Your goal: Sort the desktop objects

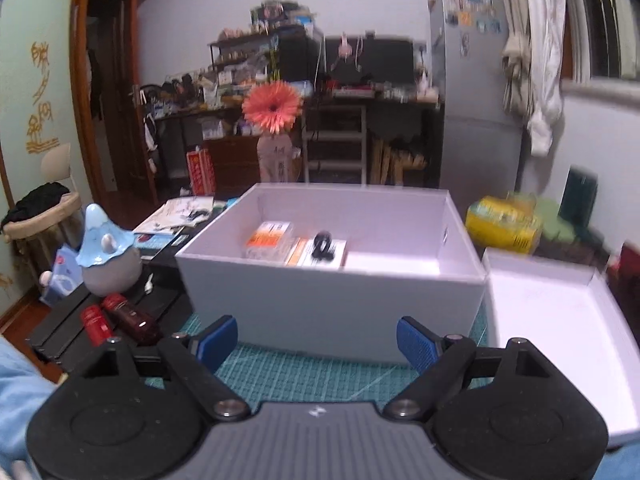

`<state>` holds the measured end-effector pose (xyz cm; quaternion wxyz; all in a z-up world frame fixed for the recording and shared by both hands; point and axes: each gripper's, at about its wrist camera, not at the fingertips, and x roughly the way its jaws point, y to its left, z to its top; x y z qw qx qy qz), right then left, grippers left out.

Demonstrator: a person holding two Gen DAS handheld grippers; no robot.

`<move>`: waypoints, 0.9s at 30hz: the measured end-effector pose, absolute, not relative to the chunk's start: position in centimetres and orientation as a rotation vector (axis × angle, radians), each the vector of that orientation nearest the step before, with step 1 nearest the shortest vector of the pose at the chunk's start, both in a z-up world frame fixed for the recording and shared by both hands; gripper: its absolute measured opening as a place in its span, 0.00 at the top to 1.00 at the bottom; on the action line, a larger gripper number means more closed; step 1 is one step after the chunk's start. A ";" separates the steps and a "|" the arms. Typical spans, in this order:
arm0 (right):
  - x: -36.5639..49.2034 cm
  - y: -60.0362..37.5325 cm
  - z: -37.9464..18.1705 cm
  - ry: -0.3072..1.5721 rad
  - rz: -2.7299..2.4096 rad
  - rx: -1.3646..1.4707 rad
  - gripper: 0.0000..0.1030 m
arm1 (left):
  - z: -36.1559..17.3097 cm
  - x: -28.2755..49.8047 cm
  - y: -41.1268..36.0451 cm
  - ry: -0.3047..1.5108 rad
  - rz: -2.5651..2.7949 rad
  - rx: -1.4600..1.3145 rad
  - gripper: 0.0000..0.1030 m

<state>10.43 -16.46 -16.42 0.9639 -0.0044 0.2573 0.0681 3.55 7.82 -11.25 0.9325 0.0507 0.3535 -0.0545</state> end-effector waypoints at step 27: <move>13.7 -26.8 -12.1 0.479 -0.113 0.073 0.17 | -11.2 3.6 7.8 0.719 -0.119 0.092 0.00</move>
